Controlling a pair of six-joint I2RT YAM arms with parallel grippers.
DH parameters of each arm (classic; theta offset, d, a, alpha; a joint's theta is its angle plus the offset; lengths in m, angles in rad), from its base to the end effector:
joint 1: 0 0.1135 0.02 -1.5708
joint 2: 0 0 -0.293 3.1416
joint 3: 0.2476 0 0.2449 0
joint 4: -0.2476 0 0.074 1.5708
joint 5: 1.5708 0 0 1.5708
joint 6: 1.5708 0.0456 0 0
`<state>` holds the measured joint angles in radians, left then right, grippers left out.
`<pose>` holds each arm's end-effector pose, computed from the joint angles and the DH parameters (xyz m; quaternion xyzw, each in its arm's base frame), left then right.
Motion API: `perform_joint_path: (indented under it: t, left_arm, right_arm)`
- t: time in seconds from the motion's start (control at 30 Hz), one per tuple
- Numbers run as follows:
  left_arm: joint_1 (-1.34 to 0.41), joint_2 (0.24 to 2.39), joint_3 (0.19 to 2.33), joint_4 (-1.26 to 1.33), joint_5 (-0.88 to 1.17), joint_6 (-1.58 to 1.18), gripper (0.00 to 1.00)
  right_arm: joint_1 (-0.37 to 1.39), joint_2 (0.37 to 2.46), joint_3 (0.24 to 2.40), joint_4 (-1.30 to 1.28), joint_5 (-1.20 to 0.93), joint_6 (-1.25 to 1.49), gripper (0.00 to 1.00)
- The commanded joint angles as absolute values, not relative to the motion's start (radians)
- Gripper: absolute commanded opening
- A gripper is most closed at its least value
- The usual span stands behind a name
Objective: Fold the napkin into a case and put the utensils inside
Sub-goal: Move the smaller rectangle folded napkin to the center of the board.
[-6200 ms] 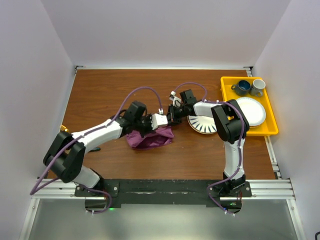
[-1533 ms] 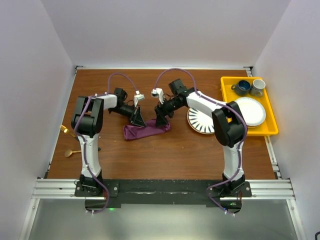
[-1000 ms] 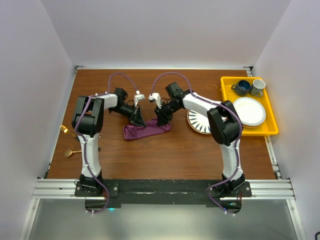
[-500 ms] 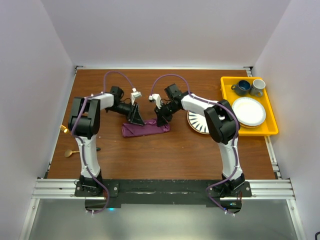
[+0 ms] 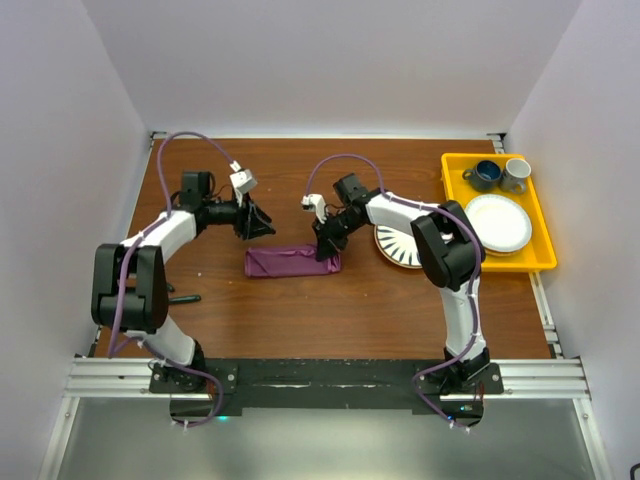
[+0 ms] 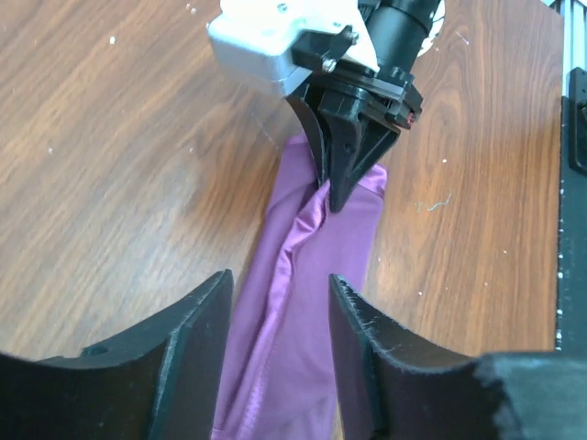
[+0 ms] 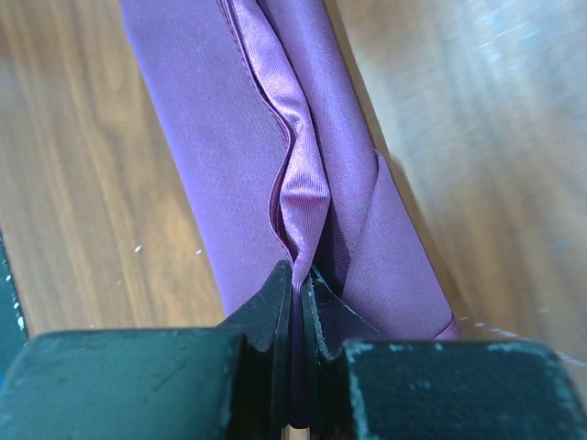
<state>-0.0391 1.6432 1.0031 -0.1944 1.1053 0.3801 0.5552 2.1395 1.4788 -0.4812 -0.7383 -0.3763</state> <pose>0.3291 -0.0537 0.2421 0.3500 0.7374 -0.4307 0.3850 0.3636 0.2616 0.1641 -0.4778 0.7797 0.3689 0.1662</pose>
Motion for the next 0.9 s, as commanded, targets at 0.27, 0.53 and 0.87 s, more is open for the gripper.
perform_joint_path:
  t: [0.27,0.53,0.87]
  left_arm:
    - [-0.241,1.542,0.686,0.422,1.071,0.255,0.57]
    - [-0.341,1.576,0.827,0.061,0.962,0.642,0.53]
    - [-0.400,1.569,0.842,-0.167,0.838,0.965,0.52]
  right_arm:
    - [0.560,2.092,1.422,-0.604,-0.818,-0.503,0.00]
    - [0.558,2.083,1.425,-0.591,-0.847,-0.488,0.00]
    - [0.558,2.091,1.425,-0.549,-0.853,-0.394,0.00]
